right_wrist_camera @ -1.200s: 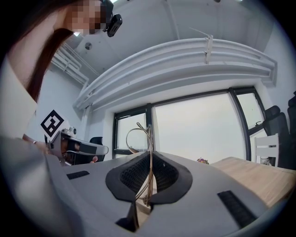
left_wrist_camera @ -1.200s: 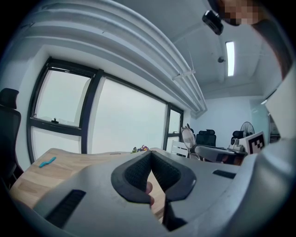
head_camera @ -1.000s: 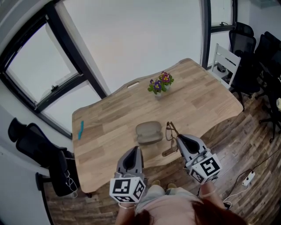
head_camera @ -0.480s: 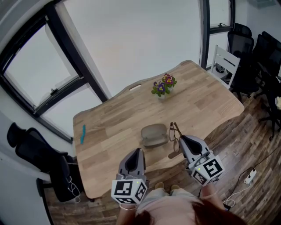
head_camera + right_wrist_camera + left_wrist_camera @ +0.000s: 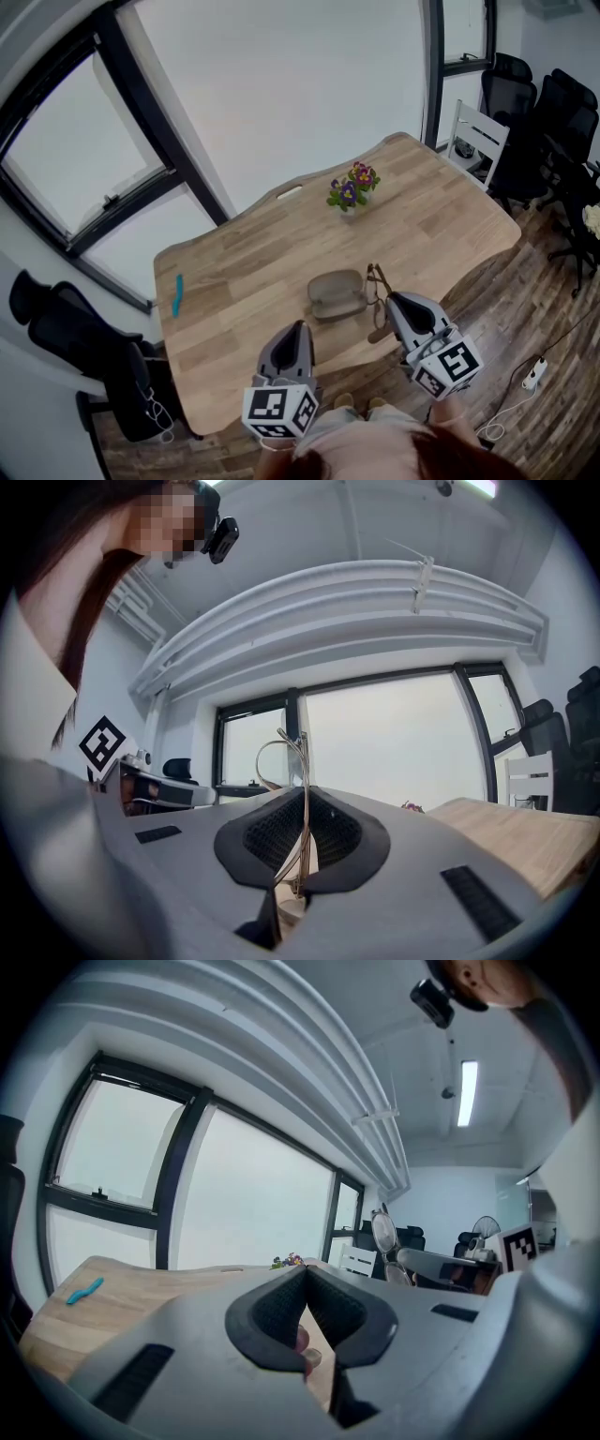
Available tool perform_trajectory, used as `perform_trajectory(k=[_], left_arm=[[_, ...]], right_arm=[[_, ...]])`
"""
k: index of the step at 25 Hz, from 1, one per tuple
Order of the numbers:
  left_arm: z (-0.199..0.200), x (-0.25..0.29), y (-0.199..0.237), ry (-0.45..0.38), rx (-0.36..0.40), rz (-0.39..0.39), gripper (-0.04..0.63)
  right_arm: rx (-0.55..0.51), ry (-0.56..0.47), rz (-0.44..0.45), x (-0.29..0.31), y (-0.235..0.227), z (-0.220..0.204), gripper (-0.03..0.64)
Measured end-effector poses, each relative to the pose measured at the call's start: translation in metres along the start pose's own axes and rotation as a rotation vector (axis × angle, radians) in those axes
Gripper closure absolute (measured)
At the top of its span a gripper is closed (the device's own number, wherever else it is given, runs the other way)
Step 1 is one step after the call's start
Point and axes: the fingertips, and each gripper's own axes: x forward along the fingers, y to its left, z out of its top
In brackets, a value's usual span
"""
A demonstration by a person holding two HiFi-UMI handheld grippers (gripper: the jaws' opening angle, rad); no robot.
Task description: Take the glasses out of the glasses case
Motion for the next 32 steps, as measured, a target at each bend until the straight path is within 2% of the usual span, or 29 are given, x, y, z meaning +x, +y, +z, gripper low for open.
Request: perform_trajectory(k=[11, 32], left_arm=[[0.002, 0.007, 0.022, -0.005, -0.027, -0.02, 0.594], [0.005, 0.011, 0.017, 0.006, -0.011, -0.062, 0.595]], right_arm=[[-0.02, 0.019, -0.037, 0.012, 0.004, -0.002, 0.604], [-0.021, 0.02, -0.073, 0.006, 0.002, 0.003, 0.604]])
